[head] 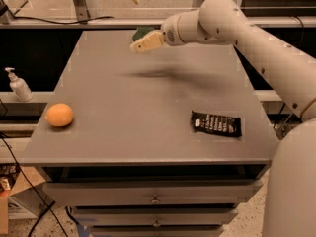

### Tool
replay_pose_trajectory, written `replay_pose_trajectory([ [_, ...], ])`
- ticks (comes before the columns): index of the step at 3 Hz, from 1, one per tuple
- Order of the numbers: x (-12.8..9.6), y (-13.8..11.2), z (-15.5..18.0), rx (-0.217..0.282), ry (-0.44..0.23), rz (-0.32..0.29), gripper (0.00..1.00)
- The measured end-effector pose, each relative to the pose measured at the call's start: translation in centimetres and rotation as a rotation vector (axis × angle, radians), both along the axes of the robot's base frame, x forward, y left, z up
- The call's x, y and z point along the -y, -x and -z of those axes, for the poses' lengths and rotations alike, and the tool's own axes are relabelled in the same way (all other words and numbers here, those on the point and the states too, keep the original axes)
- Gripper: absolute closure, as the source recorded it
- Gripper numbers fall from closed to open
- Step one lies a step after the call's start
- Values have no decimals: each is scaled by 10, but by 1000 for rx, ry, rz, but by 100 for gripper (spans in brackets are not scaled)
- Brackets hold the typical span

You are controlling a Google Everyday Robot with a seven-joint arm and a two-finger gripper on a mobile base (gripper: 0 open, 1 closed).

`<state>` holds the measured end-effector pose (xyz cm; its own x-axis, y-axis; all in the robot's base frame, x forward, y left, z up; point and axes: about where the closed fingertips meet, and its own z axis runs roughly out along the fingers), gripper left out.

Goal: Pick sponge

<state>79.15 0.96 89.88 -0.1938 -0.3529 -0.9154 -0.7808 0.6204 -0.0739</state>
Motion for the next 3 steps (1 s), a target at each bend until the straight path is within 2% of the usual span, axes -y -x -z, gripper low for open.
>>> replay_pose_trajectory([
  [1, -2, 0, -2, 12, 4, -7, 0],
  [3, -18, -14, 15, -16, -37, 30, 0],
])
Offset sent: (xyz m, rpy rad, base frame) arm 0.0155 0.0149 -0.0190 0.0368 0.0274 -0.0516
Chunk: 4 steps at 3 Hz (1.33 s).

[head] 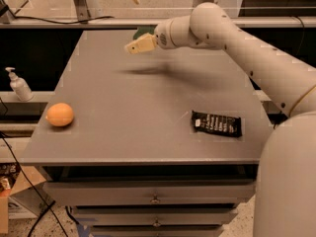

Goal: Pick sponge

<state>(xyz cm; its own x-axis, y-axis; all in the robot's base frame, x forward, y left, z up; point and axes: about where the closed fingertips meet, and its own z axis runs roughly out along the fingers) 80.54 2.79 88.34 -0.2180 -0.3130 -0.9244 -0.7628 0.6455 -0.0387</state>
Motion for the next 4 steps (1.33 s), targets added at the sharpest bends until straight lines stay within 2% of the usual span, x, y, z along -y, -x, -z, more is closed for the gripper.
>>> replay_pose_trajectory([
  [2, -6, -32, 14, -4, -83, 65, 0],
  [4, -13, -69, 28, -16, -99, 90, 0],
])
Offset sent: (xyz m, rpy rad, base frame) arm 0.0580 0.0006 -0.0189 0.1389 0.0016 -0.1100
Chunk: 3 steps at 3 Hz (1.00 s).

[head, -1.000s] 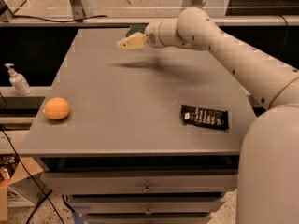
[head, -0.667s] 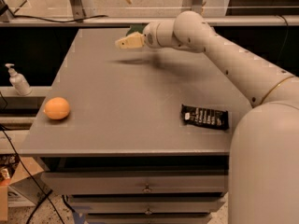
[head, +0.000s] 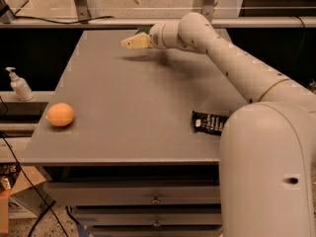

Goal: Pick sponge

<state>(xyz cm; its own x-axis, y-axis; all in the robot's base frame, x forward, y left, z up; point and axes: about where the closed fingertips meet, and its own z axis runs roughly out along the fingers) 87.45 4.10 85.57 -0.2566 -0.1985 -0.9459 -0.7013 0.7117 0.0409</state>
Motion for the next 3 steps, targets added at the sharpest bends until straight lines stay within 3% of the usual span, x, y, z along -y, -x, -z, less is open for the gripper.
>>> replay_pose_trajectory([
  [1, -7, -10, 10, -16, 25, 2, 17],
  [3, -7, -16, 19, -30, 48, 15, 64],
])
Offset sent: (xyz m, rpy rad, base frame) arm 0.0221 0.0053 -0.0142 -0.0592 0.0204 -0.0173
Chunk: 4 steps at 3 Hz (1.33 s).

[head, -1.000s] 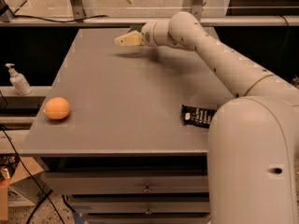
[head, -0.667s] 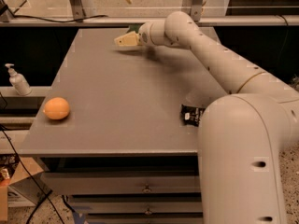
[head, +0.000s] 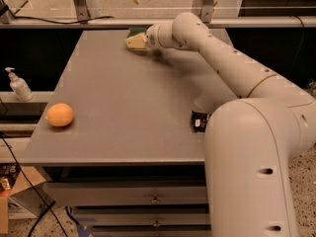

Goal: Pick sponge

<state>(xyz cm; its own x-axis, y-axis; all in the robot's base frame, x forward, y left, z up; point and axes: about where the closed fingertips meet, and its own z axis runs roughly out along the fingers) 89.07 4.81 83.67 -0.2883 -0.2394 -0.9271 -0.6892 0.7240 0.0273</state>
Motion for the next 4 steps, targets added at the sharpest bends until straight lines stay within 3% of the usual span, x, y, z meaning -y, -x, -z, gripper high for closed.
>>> replay_pose_trajectory([
  [1, 0, 4, -10, 29, 3, -10, 87],
  [2, -1, 10, -29, 76, -8, -24, 100],
  [3, -3, 17, -61, 139, -25, -54, 100],
  [4, 0, 34, -128, 270, -42, -98, 100],
])
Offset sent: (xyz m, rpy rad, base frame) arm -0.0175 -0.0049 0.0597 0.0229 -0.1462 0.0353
